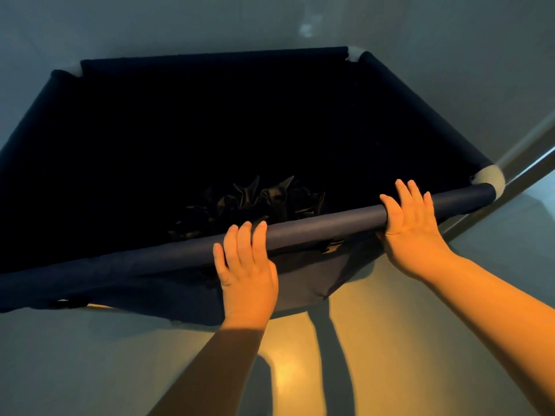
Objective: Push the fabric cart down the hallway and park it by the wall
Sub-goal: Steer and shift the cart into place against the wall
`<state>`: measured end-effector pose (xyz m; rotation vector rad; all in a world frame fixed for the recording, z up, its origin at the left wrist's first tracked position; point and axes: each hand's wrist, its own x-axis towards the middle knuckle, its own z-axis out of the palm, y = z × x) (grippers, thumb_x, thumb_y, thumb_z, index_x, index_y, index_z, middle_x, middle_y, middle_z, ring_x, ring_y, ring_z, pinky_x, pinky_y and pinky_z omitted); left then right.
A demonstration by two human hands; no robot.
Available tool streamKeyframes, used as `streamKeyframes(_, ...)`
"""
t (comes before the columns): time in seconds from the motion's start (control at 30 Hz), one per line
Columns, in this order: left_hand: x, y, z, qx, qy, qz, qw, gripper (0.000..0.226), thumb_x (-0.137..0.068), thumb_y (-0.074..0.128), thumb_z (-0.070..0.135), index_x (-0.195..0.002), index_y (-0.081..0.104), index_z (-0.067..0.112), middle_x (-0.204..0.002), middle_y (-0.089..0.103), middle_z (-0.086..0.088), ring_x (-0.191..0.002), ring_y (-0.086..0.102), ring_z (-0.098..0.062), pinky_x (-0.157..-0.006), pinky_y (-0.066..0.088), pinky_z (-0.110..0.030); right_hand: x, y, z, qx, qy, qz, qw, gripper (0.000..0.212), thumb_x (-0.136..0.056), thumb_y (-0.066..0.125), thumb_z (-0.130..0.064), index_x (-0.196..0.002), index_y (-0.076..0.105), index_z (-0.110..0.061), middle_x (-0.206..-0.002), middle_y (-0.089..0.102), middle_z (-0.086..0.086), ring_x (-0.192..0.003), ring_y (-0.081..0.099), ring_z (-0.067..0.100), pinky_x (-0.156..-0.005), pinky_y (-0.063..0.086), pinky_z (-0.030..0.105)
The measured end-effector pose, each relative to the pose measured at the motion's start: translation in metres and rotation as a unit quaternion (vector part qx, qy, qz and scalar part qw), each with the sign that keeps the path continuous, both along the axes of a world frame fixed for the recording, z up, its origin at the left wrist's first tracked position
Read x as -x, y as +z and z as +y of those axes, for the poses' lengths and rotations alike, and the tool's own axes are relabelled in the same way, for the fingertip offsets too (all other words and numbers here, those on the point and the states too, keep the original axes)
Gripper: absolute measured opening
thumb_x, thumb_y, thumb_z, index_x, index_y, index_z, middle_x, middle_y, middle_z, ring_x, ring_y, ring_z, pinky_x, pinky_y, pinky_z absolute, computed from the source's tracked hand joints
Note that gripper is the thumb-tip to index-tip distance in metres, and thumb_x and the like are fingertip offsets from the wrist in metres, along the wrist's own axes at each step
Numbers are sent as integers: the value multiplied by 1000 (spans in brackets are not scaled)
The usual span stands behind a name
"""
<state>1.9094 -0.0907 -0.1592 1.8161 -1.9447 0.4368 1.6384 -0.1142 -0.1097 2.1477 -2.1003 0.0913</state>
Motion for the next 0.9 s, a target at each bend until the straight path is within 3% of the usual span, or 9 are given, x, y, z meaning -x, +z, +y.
streamKeyframes(0.2,42,6,-44,-23,-45,-6,999,66,-80,32,15,-145,21,17,-140,31,-8,-133,29,-29,-113,6,-45,49,6,-42,-11,-31,-17,999,70,-84,64,-14,-143,30,1,-153,14,30,-143,2,44,-114,-4,54)
streamKeyframes(0.33,77,6,-73,-36,-50,-15,998,81,-69,54,15,-144,24,17,-139,32,-7,-131,30,-28,-112,5,-44,81,8,-62,-29,-47,-9,998,69,-86,63,-16,-144,29,1,-154,13,28,-144,2,43,-115,-4,53)
streamKeyframes(0.43,104,6,-98,-30,-48,-40,998,82,-68,57,19,-144,25,17,-139,32,-7,-130,30,-27,-112,5,-43,108,7,-86,-38,-52,2,998,70,-89,60,-19,-146,24,0,-155,7,27,-144,-3,41,-115,-9,50)
streamKeyframes(0.57,149,0,-124,40,-66,-63,995,61,-80,41,13,-140,37,16,-132,54,-6,-125,42,-25,-107,21,-43,156,4,-111,-19,-53,0,998,74,-75,75,-8,-136,38,7,-146,26,36,-138,18,51,-112,7,59)
streamKeyframes(0.67,190,-4,-133,64,-71,-60,994,55,-79,43,11,-134,44,17,-125,59,-6,-121,43,-25,-103,25,-42,197,2,-118,-4,-50,6,999,79,-64,81,-4,-130,40,8,-138,35,41,-129,31,57,-105,16,64)
streamKeyframes(0.77,232,-4,-139,63,-53,-67,994,61,-76,51,15,-136,41,19,-131,48,-4,-123,37,-24,-107,16,-42,237,3,-122,-6,-43,5,999,75,-67,80,-5,-130,43,9,-140,34,39,-131,29,55,-106,15,64)
streamKeyframes(0.9,281,-2,-147,67,-39,-58,995,68,-70,61,17,-135,42,17,-127,57,-7,-123,39,-27,-108,15,-44,284,4,-130,-2,-35,18,999,69,-78,72,-10,-137,38,7,-148,25,35,-139,17,50,-112,9,63)
